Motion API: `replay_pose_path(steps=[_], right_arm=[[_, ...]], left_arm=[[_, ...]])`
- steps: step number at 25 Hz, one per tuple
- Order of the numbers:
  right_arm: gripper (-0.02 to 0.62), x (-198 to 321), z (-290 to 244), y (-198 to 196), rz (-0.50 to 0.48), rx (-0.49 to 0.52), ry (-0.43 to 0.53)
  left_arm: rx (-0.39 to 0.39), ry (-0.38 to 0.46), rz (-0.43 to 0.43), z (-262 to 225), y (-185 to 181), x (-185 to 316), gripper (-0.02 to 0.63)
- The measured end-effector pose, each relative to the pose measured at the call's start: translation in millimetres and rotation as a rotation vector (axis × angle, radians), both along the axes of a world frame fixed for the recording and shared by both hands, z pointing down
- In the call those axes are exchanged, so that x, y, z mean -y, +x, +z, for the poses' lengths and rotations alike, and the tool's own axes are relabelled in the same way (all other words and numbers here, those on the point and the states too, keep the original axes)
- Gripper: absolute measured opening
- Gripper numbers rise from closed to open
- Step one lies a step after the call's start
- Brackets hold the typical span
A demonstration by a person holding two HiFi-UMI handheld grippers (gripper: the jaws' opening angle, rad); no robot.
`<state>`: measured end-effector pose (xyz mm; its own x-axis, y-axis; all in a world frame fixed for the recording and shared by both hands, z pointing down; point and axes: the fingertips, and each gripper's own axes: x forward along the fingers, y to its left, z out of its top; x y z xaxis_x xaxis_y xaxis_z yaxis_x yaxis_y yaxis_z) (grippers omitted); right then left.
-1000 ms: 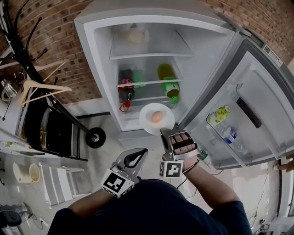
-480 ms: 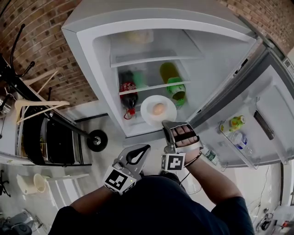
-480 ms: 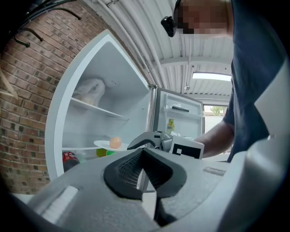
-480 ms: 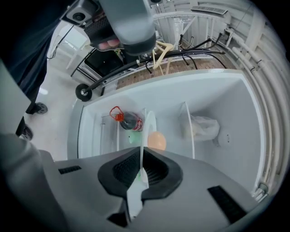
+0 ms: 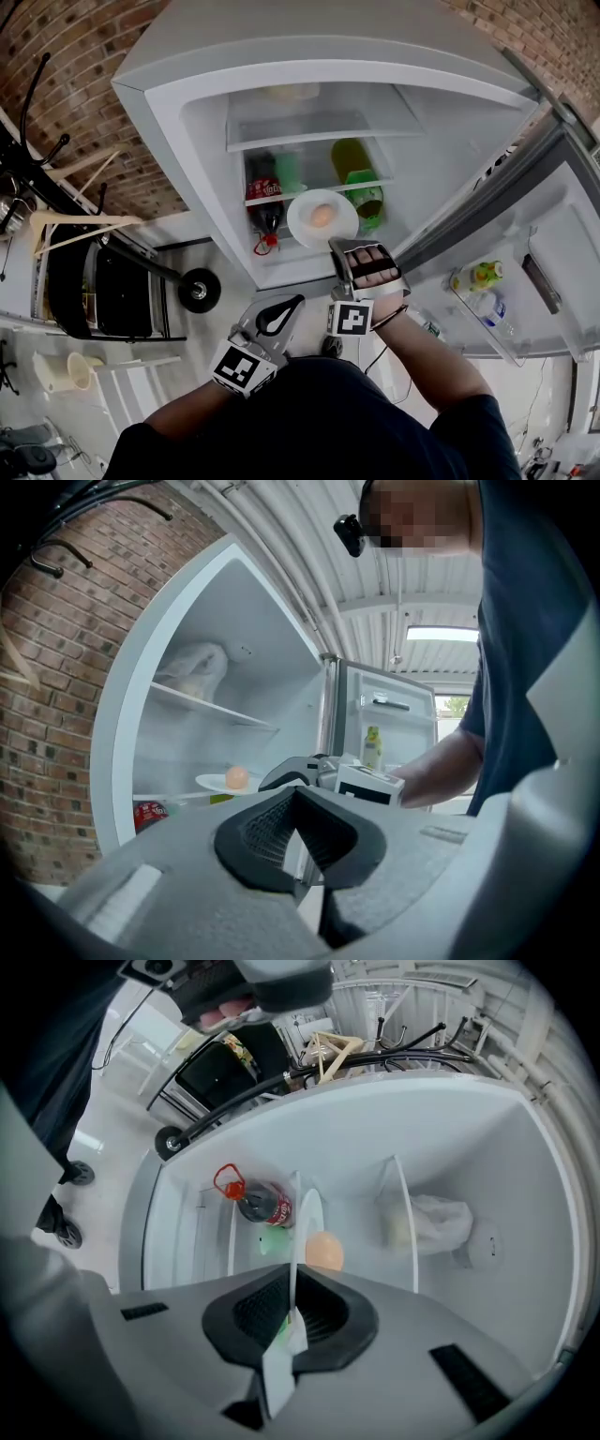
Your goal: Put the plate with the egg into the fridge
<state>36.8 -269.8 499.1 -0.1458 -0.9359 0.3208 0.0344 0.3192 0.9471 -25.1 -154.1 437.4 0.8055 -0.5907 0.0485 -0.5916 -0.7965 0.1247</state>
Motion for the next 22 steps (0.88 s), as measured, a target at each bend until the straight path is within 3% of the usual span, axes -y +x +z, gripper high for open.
replay_pose_path(steps=[4, 22], right_arm=[[0.018, 25, 6, 2, 0.012, -0.008, -0.011], [0.018, 92, 32, -5, 0.012, -0.084, -0.075]], left_arm=[[0.022, -0.007, -0.023, -1, -4, 8, 0.005], [-0.011, 0.000, -0.102, 1, -21, 27, 0.005]])
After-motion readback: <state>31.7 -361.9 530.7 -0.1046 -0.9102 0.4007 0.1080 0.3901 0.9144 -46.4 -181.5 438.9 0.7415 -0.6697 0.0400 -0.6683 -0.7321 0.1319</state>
